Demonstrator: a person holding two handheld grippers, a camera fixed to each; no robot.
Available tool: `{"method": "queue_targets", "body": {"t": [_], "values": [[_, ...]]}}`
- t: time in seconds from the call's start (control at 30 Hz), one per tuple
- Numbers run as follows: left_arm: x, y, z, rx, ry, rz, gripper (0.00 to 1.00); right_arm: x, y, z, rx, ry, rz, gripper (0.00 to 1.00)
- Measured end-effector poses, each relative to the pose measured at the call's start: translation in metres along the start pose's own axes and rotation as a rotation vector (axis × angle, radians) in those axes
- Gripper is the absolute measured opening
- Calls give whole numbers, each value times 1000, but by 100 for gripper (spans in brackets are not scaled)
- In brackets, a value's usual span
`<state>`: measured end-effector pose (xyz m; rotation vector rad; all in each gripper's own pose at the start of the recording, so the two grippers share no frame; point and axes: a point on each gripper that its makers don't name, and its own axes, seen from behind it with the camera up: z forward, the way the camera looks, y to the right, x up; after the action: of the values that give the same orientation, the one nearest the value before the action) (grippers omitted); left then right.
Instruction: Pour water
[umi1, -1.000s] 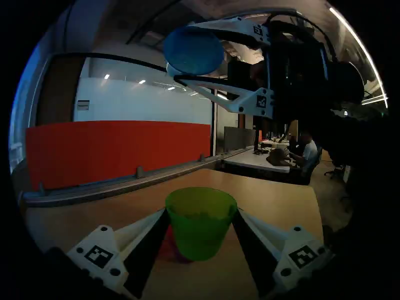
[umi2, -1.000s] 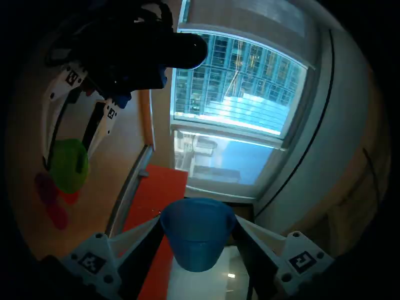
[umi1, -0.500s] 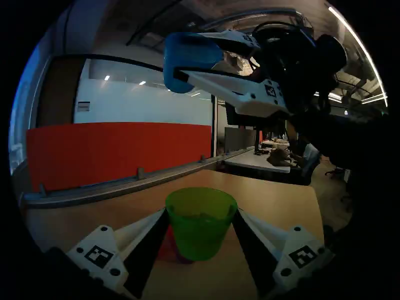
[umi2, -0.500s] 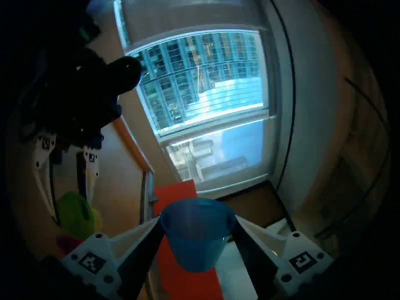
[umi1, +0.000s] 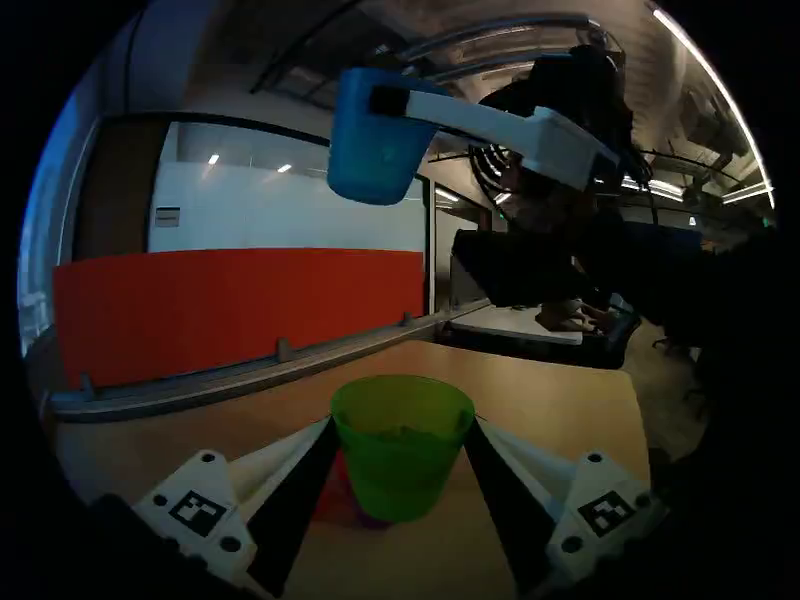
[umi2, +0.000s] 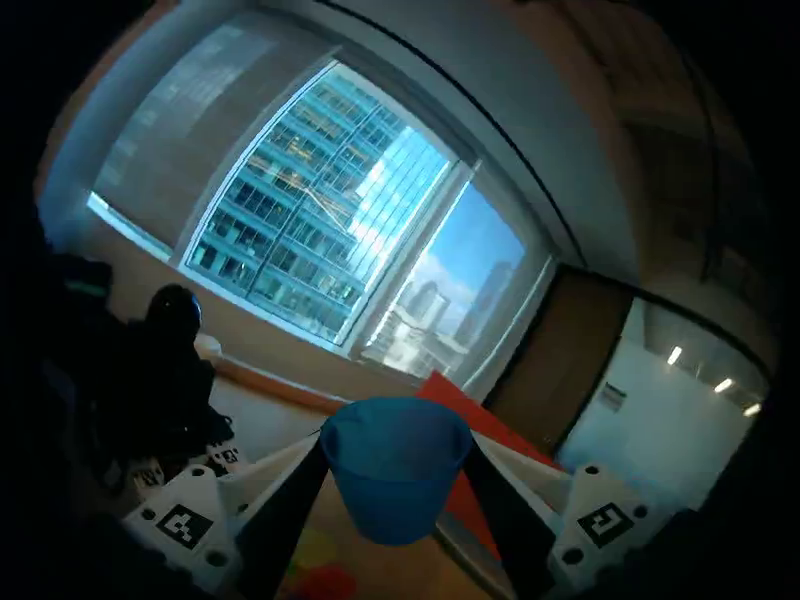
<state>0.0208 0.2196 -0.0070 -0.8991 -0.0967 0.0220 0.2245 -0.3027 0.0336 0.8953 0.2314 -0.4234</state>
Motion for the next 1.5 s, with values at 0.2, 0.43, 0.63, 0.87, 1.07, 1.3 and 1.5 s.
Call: {"method": "queue_targets", "body": {"t": [0.2,0.43,0.63,0.87,1.07,1.3,1.5], "values": [[4,0,-2,6,3,4,86,2,-8,-4,27,0,200,91],[4,0,-3,16,2,9,86,-1,-6,-8,29,-12,348,91],[3,-6,-5,31,-1,8,86,-6,-6,-14,21,-25,368,91],[6,-13,-11,47,2,8,86,-20,3,-28,-10,-45,358,91],[10,-18,-17,60,9,1,86,-42,12,-49,-50,-72,362,91],[12,-23,-21,69,3,14,86,-60,21,-75,-96,-86,388,91],[14,-26,-26,78,-4,23,86,-70,31,-96,-127,-94,398,91]]}}
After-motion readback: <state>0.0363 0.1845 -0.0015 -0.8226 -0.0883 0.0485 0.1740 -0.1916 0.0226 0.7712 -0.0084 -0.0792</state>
